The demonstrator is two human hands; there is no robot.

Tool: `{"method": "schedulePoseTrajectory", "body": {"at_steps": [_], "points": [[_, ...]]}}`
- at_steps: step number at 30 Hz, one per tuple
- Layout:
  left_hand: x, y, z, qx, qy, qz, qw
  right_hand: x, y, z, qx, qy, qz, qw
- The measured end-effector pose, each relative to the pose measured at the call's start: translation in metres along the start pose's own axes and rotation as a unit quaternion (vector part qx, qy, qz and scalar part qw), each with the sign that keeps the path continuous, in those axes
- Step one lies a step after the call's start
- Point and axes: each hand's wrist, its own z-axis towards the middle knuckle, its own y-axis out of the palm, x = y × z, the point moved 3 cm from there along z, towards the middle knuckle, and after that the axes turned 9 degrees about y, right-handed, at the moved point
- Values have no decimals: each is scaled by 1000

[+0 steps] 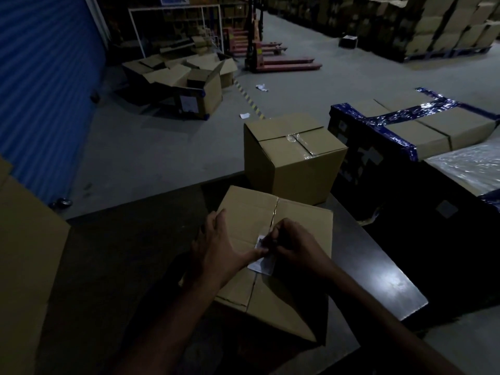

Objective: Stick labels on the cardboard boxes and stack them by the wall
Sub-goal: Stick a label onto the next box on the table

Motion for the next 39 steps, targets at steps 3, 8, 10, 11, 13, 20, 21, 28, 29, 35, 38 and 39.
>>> {"method": "schedulePoseTrajectory", "body": {"at_steps": [3,8,10,11,13,20,21,28,29,35,38,39], "points": [[-1,2,0,-6,-10,-11,1000,2,2,-1,22,13,15,1000],[-1,2,1,-3,-10,-22,1000,5,3,-1,47,39,-12,998],[-1,3,0,-8,-12,-31,999,5,0,-6,56,51,-5,997],[-1,3,0,-9,-12,-35,999,3,-1,-9,65,52,-2,997],[0,3,0,-11,-14,-36,999,1,-3,-18,79,61,-10,995],[-4,6,1,-14,-22,-70,997,4,-6,-48,118,66,-6,991],[-4,5,0,-18,-26,-73,997,5,-5,-55,133,61,-11,989],[-8,-1,3,33,-72,-156,985,12,1,-75,227,97,-44,968],[-9,-2,2,37,-80,-168,982,14,0,-71,218,97,-36,970],[-18,-9,-19,74,-137,-150,976,18,-18,-23,134,27,-74,988],[-25,-9,-39,79,-151,-149,974,17,-28,3,67,6,-117,991],[-26,-8,-45,81,-148,-147,975,14,-33,7,45,2,-130,990]]}}
